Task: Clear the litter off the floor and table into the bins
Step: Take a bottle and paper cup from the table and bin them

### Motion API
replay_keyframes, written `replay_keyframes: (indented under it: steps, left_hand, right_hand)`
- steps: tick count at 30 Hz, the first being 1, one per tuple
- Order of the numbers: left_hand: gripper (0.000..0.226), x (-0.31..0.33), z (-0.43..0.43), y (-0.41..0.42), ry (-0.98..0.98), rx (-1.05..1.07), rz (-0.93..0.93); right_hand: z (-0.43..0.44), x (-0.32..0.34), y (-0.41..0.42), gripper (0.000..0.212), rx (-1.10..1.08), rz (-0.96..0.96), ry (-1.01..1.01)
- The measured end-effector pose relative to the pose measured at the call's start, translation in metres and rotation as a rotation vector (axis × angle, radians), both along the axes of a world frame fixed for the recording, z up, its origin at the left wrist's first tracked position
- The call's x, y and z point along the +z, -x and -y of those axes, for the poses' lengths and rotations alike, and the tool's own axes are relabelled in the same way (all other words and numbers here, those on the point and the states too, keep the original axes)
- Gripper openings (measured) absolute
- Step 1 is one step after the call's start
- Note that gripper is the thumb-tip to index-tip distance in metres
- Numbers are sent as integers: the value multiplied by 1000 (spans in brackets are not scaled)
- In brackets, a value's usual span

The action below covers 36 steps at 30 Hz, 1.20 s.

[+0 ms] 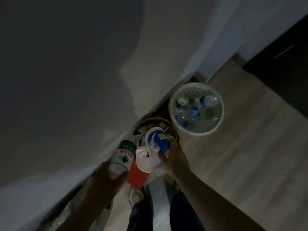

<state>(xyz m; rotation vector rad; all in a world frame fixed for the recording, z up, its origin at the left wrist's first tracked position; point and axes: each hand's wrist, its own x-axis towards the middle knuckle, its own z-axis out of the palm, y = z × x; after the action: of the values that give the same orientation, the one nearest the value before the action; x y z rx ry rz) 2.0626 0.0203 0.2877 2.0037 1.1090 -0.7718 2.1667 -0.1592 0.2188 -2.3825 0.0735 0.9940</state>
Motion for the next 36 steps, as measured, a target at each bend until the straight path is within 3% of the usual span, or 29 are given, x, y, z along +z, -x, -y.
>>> replay_keyframes:
  steps: [7,14,24,31,36]
  left_hand:
    - [53,-46,-13,8,4,-22,25]
    - [52,-73,-14,0,0,2,38]
    - [64,-61,-1,-36,10,34,68]
    - [64,-43,16,-71,27,-5,126]
    - [70,-23,50,-111,29,-228,139]
  right_hand:
    - [-24,-65,5,73,215,-13,176]
    - [-37,-93,7,63,157,-1,184]
    - [7,-57,-8,89,-18,-50,68]
    - [50,-28,-12,67,-61,-28,52]
    - [101,-7,-24,68,-114,-59,96]
